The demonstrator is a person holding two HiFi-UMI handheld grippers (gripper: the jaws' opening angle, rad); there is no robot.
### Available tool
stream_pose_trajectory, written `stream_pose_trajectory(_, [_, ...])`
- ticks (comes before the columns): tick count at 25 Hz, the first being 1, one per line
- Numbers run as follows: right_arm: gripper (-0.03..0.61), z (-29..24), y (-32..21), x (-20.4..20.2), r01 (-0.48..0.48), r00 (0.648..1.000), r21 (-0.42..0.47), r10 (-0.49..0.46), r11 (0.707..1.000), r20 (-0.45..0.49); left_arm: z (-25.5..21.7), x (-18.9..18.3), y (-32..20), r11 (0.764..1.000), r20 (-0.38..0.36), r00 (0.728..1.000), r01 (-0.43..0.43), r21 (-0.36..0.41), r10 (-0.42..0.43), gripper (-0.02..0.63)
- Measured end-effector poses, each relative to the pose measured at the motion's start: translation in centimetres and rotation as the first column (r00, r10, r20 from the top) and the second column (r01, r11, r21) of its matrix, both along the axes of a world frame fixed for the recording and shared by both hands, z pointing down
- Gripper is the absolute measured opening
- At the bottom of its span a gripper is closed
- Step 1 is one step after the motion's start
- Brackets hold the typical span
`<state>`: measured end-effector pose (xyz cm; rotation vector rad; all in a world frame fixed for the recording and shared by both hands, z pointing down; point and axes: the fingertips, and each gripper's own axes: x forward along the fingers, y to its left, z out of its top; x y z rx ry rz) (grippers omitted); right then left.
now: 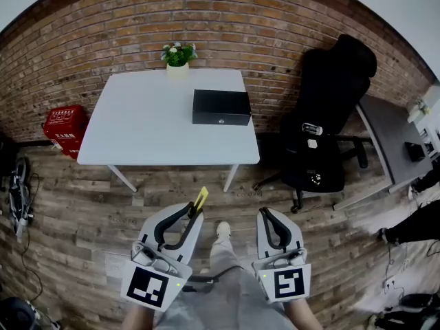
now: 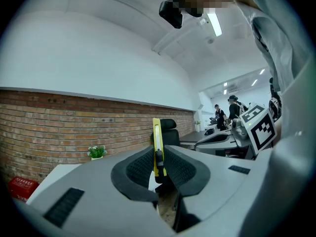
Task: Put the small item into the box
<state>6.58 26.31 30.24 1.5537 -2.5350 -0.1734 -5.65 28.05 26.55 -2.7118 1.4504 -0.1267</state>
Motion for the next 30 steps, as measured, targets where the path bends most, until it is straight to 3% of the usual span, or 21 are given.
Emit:
stream_pose_trajectory(11, [0.046,0.5,-8.7,1.4,0.035,0.999,-0.006,-0.035,0.999,0.006,0.3,1.2,-8.5,0.999,-0.022,0.998,0.051,-0.018,-0.051,0.074])
stream_pose_trajectory(30, [0.046,2.1,-27.8,1.3,0.160,0.987,-0.055,-0.159,0.986,0.016,1.1,2.1,-25.7,0.986,0.027,0.987,0.159,-0.045,-0.158,0.074])
